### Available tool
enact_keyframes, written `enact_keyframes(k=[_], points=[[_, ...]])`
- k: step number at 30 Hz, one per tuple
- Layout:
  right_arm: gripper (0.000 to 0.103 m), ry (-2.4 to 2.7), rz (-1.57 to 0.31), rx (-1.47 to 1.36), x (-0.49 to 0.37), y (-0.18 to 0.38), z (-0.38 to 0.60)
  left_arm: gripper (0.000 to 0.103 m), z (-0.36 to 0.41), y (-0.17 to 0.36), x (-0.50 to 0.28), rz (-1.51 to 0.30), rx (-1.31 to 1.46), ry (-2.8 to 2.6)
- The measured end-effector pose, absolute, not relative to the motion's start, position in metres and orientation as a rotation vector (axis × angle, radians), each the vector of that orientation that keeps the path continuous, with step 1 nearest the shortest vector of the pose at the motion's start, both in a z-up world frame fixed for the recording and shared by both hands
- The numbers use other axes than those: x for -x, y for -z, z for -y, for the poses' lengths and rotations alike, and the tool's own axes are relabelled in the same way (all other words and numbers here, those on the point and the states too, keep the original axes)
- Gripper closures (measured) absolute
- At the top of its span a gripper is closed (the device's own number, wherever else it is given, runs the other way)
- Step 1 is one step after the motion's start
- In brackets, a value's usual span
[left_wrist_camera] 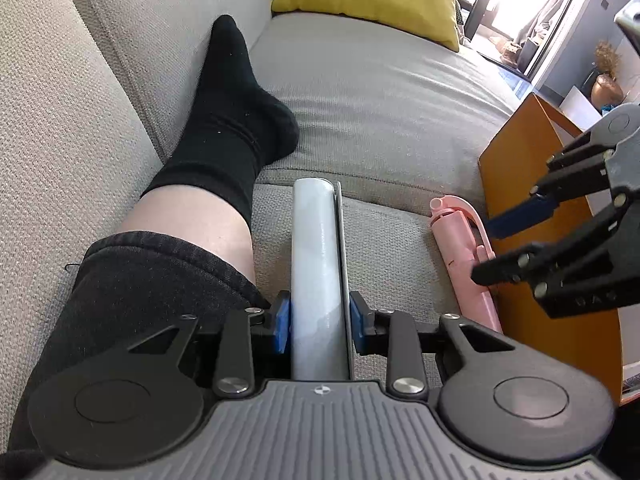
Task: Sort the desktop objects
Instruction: 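Grasp the white box with the left tool while the right grasps the pink selfie stick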
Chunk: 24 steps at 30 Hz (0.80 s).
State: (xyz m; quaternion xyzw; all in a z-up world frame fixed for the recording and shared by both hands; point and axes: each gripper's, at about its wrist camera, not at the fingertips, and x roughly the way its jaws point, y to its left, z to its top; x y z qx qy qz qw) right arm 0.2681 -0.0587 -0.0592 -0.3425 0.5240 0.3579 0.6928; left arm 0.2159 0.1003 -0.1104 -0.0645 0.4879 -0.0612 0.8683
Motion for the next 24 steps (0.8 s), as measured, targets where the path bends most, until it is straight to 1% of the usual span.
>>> enact_keyframes(k=[2, 3, 6, 9, 14, 16, 17, 22, 24], points=[[0.052, -0.784, -1.184, 0.780, -0.269, 0.064, 0.062, 0.069, -0.100, 0.110, -0.215, -1.014, 0.132, 0.129], [0.051, -0.772, -1.193, 0.784, -0.270, 0.068, 0.062, 0.069, -0.100, 0.111, -0.214, -1.011, 0.133, 0.129], [0.051, -0.731, -1.249, 0.785, -0.276, 0.083, 0.060, 0.069, -0.101, 0.111, -0.211, -1.003, 0.140, 0.128], [0.046, -0.704, -1.250, 0.782, -0.280, 0.094, 0.058, 0.069, -0.101, 0.112, -0.207, -0.988, 0.133, 0.133], [0.049, -0.660, -1.260, 0.710, -0.288, 0.097, 0.057, 0.069, -0.102, 0.113, -0.204, -0.972, 0.131, 0.139], [0.053, -0.659, -1.244, 0.697, -0.285, 0.093, 0.054, 0.069, -0.103, 0.114, -0.202, -0.966, 0.135, 0.141], [0.057, -0.664, -1.242, 0.686, -0.282, 0.091, 0.053, 0.069, -0.103, 0.114, -0.204, -0.964, 0.133, 0.142], [0.059, -0.753, -1.219, 0.658, -0.267, 0.085, 0.034, 0.069, -0.100, 0.115, -0.202, -0.957, 0.124, 0.145], [0.059, -0.772, -1.180, 0.687, -0.259, 0.085, 0.028, 0.070, -0.100, 0.115, -0.203, -0.955, 0.128, 0.147]])
